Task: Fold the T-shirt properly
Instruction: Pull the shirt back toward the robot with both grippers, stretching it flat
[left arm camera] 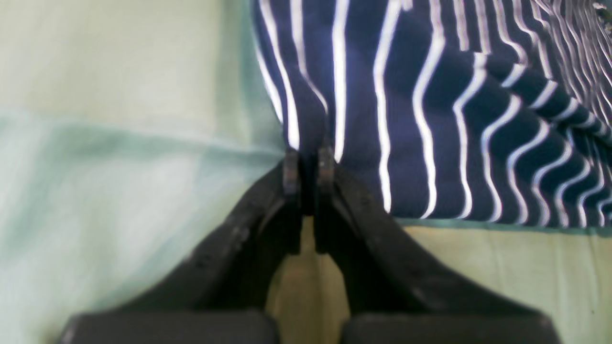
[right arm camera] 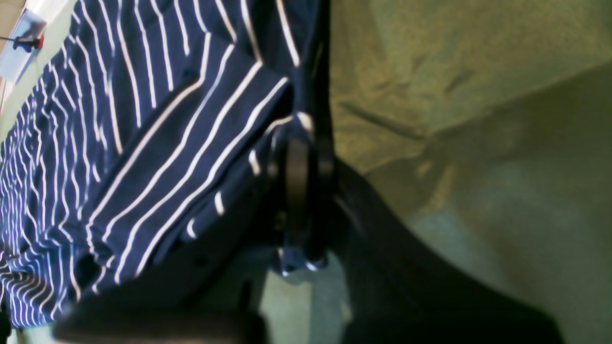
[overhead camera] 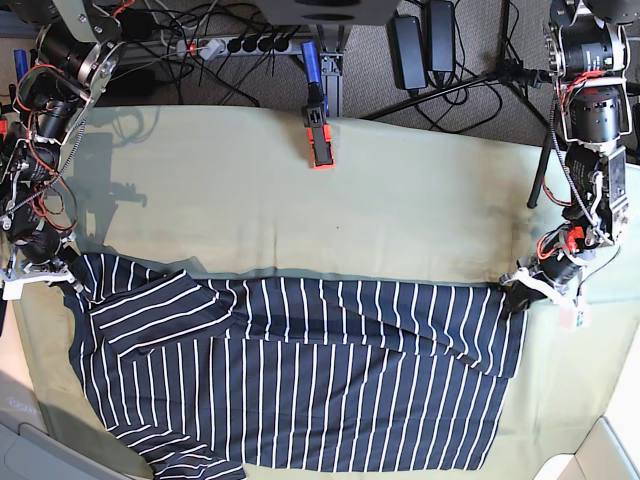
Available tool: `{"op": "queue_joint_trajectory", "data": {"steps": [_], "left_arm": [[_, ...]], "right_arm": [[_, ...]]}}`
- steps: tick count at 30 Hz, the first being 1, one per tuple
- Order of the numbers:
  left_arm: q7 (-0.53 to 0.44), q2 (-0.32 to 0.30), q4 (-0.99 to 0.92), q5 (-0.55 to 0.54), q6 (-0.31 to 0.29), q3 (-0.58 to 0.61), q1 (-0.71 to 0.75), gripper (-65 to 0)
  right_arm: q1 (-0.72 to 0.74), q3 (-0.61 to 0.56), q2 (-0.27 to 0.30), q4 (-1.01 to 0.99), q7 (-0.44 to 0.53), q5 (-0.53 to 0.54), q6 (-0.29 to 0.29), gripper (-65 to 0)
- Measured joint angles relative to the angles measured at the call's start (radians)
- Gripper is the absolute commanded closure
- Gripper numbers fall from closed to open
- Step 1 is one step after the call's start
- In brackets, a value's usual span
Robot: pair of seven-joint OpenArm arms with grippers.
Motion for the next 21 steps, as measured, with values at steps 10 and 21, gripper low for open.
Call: {"op": "queue_joint_trajectory", "data": {"steps": [10, 21], "left_arm": [[0.208, -0.011, 0.006, -0.232, -0.107, 0.0, 0.016, 0.0], [0.232, -0.094, 0.256, -0.252, -0.116, 0.001, 0.158, 0.0]], "right_arm": [[-0.078, 0.0, 0.016, 0.008, -0.04, 0.083, 0.005, 0.0], [-0.283, -0.005, 0.045, 0.217, -0.047, 0.097, 0.005, 0.0]]}}
